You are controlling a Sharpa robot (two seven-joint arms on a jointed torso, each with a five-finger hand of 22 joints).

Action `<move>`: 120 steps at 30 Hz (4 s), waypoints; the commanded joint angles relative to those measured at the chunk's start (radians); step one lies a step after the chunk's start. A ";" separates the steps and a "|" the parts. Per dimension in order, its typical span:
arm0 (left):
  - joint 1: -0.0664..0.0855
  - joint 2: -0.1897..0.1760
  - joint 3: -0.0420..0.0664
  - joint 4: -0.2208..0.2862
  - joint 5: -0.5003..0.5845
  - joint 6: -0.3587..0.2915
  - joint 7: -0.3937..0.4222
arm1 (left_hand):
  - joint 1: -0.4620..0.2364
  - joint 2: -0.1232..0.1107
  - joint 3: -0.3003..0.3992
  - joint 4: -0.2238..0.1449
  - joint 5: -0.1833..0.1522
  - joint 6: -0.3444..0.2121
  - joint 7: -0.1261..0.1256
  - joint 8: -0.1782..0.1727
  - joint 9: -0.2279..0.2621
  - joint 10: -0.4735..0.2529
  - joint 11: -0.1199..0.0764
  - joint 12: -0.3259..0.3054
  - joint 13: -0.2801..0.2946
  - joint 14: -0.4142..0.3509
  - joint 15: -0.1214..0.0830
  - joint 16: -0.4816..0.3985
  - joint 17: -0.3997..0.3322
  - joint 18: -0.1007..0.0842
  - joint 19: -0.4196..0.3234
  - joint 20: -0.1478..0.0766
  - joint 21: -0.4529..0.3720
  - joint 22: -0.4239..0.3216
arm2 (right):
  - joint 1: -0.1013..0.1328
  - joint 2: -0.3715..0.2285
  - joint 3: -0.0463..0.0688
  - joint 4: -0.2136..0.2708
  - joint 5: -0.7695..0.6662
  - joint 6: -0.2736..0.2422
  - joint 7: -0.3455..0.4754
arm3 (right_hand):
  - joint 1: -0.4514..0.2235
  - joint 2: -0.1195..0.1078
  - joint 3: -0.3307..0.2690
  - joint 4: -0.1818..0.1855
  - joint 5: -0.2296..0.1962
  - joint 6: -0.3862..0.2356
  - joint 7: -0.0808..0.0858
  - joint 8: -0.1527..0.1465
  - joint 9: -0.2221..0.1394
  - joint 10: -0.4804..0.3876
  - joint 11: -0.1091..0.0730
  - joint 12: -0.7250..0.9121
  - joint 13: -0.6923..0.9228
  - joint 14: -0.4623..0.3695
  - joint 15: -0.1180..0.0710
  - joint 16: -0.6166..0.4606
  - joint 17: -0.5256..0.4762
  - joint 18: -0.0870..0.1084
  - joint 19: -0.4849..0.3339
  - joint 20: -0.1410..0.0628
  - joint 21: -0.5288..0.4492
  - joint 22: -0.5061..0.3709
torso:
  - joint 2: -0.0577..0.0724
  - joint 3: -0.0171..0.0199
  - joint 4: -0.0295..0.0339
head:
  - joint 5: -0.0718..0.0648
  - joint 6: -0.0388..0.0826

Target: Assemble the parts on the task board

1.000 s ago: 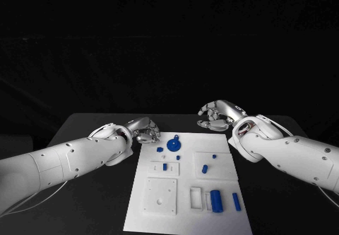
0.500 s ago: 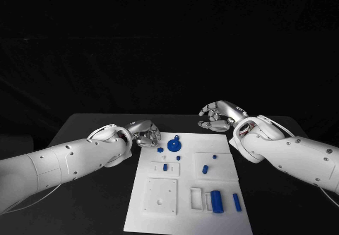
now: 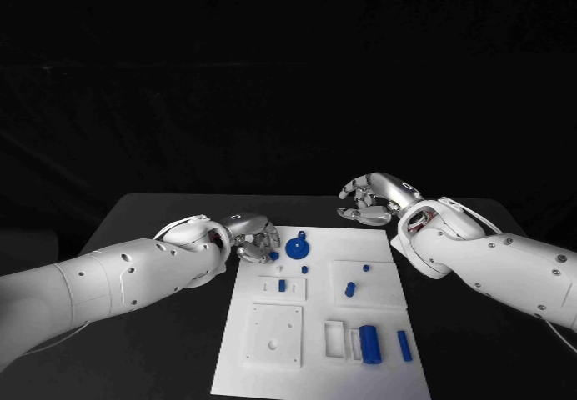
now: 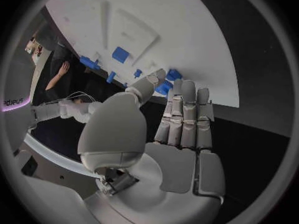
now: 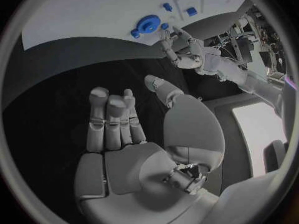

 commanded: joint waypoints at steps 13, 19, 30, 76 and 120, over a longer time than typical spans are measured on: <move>-0.012 0.022 -0.001 -0.032 -0.060 0.048 -0.030 | 0.006 -0.009 0.003 0.019 0.009 -0.019 0.012 0.003 -0.013 -0.086 0.004 0.086 0.064 -0.012 0.003 0.014 0.013 -0.007 -0.008 -0.041 0.004 0.020 | 0.000 0.002 0.000 0.001 -0.009 0.012 0.010 | 0.001 0.005 -0.005 -0.004 0.005 -0.001 0.007 0.003 0.002 0.002 -0.005 0.007 -0.002 0.007 -0.001 0.005 -0.001 0.030 -0.001 -0.007 -0.004 0.018 | 0.000 -0.0005 -0.0005 | -0.001 -0.001; -0.012 0.023 -0.001 -0.037 -0.062 0.048 -0.035 | 0.010 0.001 0.004 0.018 0.032 -0.020 0.011 0.012 -0.018 -0.097 -0.005 0.170 0.114 -0.005 -0.004 0.031 0.024 -0.007 0.000 -0.047 0.013 0.020 | 0.000 0.002 0.000 0.002 -0.009 0.012 0.010 | 0.001 0.006 -0.005 -0.003 0.005 -0.001 0.007 0.003 0.002 0.002 -0.005 0.008 -0.002 0.007 -0.001 0.005 -0.001 0.030 -0.001 -0.007 -0.004 0.018 | 0.000 -0.0003 0.0000 | -0.002 -0.001; -0.012 0.021 -0.001 -0.018 -0.039 0.081 -0.017 | -0.012 0.002 -0.006 0.025 0.013 -0.009 0.005 0.029 -0.023 -0.141 -0.010 0.273 0.168 -0.011 -0.009 0.041 0.030 -0.008 -0.004 -0.050 0.017 0.020 | 0.000 0.002 0.000 0.001 -0.009 0.012 0.010 | 0.000 0.006 -0.005 -0.003 0.005 -0.001 0.007 0.003 0.002 0.002 -0.005 0.008 -0.002 0.007 -0.001 0.005 -0.001 0.030 -0.001 -0.007 -0.004 0.018 | 0.000 -0.0004 -0.0002 | -0.002 -0.004; -0.015 0.040 -0.003 -0.025 -0.136 0.188 -0.026 | 0.005 0.055 0.064 0.000 0.013 0.021 -0.014 0.070 -0.040 -0.177 -0.039 0.498 0.220 -0.003 -0.038 0.145 0.059 -0.008 0.007 -0.076 0.095 0.021 | 0.000 0.001 0.000 0.003 -0.009 0.014 0.010 | -0.001 0.006 -0.006 -0.003 0.006 0.000 0.007 0.003 0.002 0.002 -0.005 0.009 -0.003 0.008 -0.001 0.005 -0.001 0.030 0.000 -0.007 -0.004 0.018 | 0.000 -0.0002 0.0000 | -0.004 -0.008; -0.015 0.017 -0.009 -0.020 -0.134 -0.027 0.004 | -0.045 0.052 0.055 0.080 0.059 0.058 -0.034 0.084 -0.050 -0.127 -0.061 0.540 0.178 0.052 -0.062 0.172 0.042 0.000 0.061 -0.105 0.121 0.014 | 0.000 0.002 0.000 0.003 -0.010 0.011 0.012 | -0.003 0.007 -0.007 -0.002 0.021 0.001 0.006 0.004 0.002 0.002 -0.006 0.012 -0.005 0.008 -0.001 0.006 -0.001 0.030 0.000 -0.007 -0.004 0.018 | 0.000 -0.0003 -0.0007 | 0.000 -0.006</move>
